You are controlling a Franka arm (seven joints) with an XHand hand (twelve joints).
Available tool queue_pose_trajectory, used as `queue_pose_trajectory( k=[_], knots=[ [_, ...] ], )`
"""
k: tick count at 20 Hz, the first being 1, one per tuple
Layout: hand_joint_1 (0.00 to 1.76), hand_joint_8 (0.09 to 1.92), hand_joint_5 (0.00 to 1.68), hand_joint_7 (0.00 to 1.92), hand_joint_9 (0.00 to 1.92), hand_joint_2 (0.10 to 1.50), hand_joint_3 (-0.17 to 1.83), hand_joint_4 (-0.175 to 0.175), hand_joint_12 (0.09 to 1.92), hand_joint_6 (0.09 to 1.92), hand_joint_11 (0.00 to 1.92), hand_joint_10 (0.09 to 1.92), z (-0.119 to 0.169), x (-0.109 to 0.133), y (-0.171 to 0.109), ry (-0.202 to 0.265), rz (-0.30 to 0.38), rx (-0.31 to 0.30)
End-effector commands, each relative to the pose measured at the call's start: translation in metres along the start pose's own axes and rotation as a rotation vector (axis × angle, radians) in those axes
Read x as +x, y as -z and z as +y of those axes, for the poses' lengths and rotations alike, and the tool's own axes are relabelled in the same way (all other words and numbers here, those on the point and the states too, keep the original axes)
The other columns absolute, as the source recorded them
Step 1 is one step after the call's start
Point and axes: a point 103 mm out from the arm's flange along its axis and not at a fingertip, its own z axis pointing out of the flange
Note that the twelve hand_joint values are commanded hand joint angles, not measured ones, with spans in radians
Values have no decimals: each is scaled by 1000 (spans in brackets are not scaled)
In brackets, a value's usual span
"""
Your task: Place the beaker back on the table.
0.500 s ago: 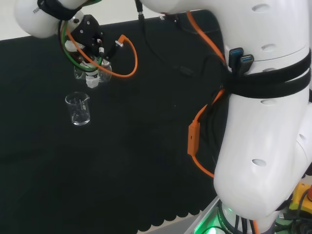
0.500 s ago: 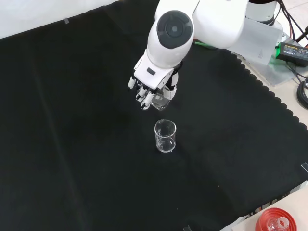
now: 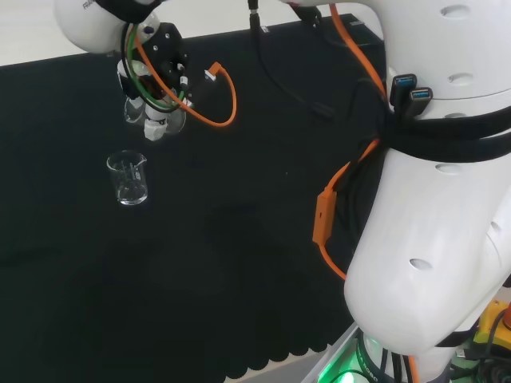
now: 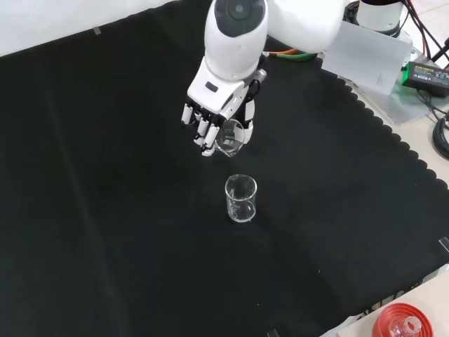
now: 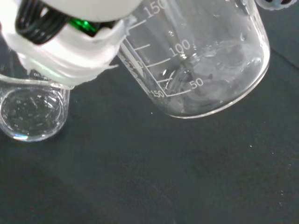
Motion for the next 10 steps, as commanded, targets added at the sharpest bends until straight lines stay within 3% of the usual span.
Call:
queue_pose_trajectory(
  k=[1,7,10],
  knots=[
    [1110,87,1233,1810,1655,700,613,175,898,728,1128,87,-2,-13,-14,1,81,-74],
    [1110,87,1232,1811,1655,700,613,175,898,729,1123,87,0,-25,-34,-5,139,-104],
    [1110,87,1232,1810,1655,700,613,175,899,729,1122,87,3,-29,-43,-7,211,-120]
  ],
)
